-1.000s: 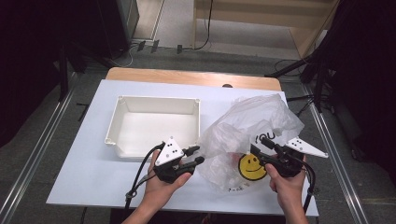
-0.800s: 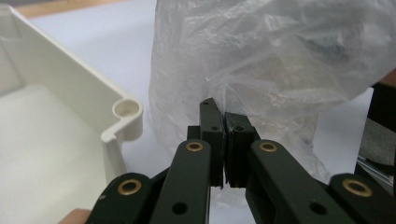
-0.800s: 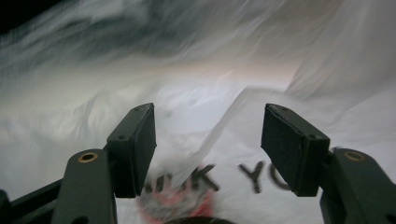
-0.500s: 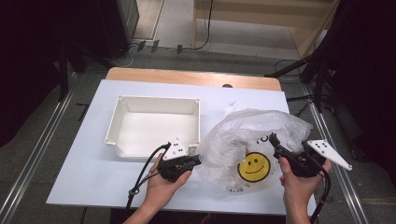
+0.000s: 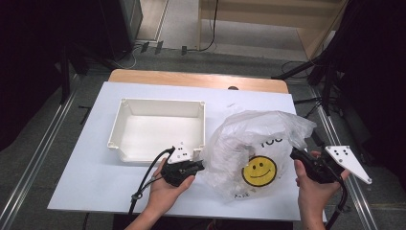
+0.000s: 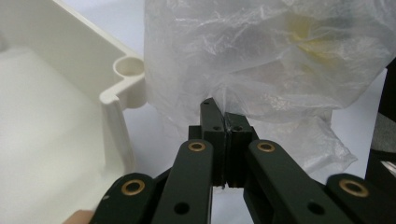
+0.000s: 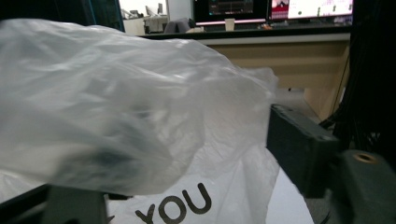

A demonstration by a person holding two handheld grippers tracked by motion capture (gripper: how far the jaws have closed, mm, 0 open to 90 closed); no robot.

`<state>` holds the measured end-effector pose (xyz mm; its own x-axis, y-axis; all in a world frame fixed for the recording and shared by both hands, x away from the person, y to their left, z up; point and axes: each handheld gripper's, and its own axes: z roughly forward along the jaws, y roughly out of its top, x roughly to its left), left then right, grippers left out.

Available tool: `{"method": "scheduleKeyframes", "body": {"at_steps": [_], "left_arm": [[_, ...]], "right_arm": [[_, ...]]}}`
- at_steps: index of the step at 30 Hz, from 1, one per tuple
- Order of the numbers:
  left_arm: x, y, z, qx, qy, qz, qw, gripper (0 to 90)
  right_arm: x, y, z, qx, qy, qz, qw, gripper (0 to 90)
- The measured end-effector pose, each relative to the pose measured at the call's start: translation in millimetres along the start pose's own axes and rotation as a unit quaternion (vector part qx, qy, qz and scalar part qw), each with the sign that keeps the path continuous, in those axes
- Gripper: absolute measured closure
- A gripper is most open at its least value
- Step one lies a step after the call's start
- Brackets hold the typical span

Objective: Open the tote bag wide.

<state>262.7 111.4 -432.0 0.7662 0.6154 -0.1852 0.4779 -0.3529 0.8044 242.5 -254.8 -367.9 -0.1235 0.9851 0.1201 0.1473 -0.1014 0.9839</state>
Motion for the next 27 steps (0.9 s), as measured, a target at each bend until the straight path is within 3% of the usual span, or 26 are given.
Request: {"method": "scheduleKeyframes", "body": {"at_steps": [2,4,5,6,10,15,19,20,21,22,25,26,27], "left_arm": [[0.1,-4.4,2.6,0.006,-0.005,-0.003,1.0,90.0],[0.1,-7.1,4.6,0.013,-0.008,-0.002,0.9999,90.0],[-0.2,-9.3,6.1,0.017,-0.009,-0.004,0.9998,90.0],[-1.0,-12.9,9.2,0.024,-0.012,-0.004,0.9996,90.0],[-2.4,-18.0,13.5,0.033,-0.014,-0.003,0.9994,90.0],[-0.7,-22.8,16.6,0.045,-0.009,-0.006,0.9989,90.0],[3.2,-26.6,18.4,0.056,0.002,-0.013,0.9984,90.0],[3.2,-26.6,18.4,0.056,0.002,-0.013,0.9984,90.0],[4.7,-27.8,18.9,0.059,0.007,-0.015,0.9981,90.0],[6.3,-28.9,19.1,0.064,0.011,-0.016,0.9977,90.0],[8.0,-30.2,20.0,0.08,0.021,-0.017,0.9965,90.0],[8.7,-30.4,20.8,0.088,0.023,-0.017,0.9958,90.0],[8.7,-30.4,20.8,0.088,0.023,-0.017,0.9958,90.0]], "right_arm": [[2.4,-0.5,1.3,0.001,0.015,-0.006,0.9999,51.0],[2.2,-1.0,3.8,0.007,0.023,-0.011,0.9997,55.5],[0.2,-3.0,9.7,0.021,0.034,-0.003,0.9992,69.7],[-1.5,-3.7,12.3,0.027,0.04,0.001,0.9988,75.3],[-8.4,-7.2,22.7,0.047,0.052,0.004,0.9975,89.1],[-16.5,-20.1,38.4,0.08,0.049,0.006,0.9955,90.0],[-23.5,-42.0,57.1,0.13,0.042,-0.002,0.9906,90.0],[-23.5,-42.0,57.1,0.13,0.042,-0.002,0.9906,90.0],[-25.4,-48.7,62.1,0.146,0.042,0.002,0.9884,90.0],[-31.2,-63.5,73.5,0.187,0.039,0.008,0.9816,90.0],[-37.9,-79.4,84.5,0.237,0.035,0.016,0.9708,90.0],[-38.4,-82.4,86.3,0.249,0.035,0.018,0.9676,90.0],[-38.4,-82.4,86.3,0.249,0.035,0.018,0.9676,90.0]]}}
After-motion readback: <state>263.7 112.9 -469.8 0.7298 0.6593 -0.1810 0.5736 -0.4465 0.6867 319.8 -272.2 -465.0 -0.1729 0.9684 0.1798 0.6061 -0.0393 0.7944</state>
